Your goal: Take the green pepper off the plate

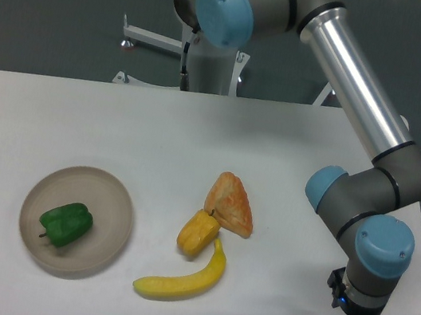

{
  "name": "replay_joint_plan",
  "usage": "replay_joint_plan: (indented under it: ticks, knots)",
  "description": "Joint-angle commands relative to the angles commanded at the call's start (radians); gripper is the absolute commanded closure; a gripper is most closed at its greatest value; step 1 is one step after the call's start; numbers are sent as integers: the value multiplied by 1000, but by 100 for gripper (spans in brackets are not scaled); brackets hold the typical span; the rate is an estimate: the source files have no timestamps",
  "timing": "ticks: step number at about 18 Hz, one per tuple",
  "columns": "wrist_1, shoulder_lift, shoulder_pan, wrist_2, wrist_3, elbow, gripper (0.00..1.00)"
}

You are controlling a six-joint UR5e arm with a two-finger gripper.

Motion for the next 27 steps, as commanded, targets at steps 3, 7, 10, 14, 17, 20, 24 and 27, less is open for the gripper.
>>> replay_joint_plan:
  ticks: [3, 7, 10, 14, 17, 20, 24, 27]
  knots:
    - [0, 3, 0, -2, -3, -3, 0]
    - [-2, 5, 0, 2, -5, -5, 0]
    - [-3, 8, -6, -2, -17, -9, 0]
    - [-5, 64, -24, -5, -78, -83, 0]
    - [-17, 126, -34, -95, -200, -159, 0]
    - [-29, 246, -57, -195, -386, -292, 0]
    - [-25, 389, -116, -199, -461, -467, 0]
    - [-18, 437, -187, -198, -622, -532, 0]
